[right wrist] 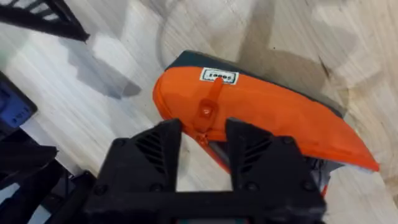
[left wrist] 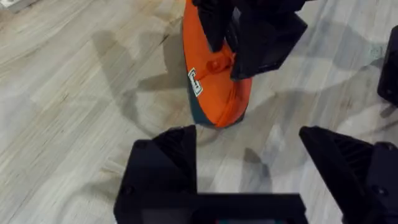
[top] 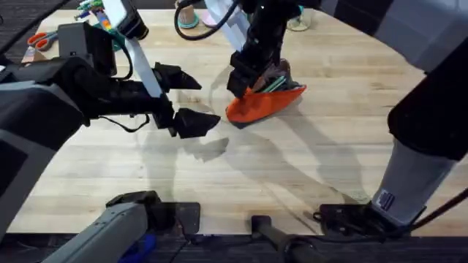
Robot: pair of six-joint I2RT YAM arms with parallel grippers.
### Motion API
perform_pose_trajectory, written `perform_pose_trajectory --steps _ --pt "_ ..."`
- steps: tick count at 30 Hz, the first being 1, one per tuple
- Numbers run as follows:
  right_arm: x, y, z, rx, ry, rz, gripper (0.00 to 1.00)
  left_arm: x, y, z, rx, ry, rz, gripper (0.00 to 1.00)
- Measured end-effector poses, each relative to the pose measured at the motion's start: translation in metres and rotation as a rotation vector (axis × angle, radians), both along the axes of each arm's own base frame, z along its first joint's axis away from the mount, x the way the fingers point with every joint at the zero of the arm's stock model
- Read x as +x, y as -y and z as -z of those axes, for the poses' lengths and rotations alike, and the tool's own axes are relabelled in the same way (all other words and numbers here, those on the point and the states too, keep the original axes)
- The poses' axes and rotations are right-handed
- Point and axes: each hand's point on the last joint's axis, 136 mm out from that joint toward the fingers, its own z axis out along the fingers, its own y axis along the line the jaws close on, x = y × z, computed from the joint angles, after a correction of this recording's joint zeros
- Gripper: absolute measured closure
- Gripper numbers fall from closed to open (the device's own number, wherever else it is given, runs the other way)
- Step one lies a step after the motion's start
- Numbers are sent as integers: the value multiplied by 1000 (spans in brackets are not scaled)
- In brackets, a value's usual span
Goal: Unzip the bag, pick up the pens from the table one at a time and place them inside, then zip the bag closed.
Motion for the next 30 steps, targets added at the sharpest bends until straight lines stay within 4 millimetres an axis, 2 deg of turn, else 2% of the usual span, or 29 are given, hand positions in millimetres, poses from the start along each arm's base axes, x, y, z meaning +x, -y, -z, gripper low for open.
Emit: perform_pose_trajectory --steps 9,10,11,12,30 --pt "0 0 0 0 0 0 735 0 0 0 0 0 0 6" --pt "0 0 0 0 0 -2 795 0 0 0 0 0 0 6" --pt "0 0 0 0 -2 2 901 0 0 0 0 0 0 6" --pt "0 0 0 0 -2 3 949 0 0 0 0 0 0 6" --pt "0 0 0 0 -1 3 972 0 0 0 0 0 0 6"
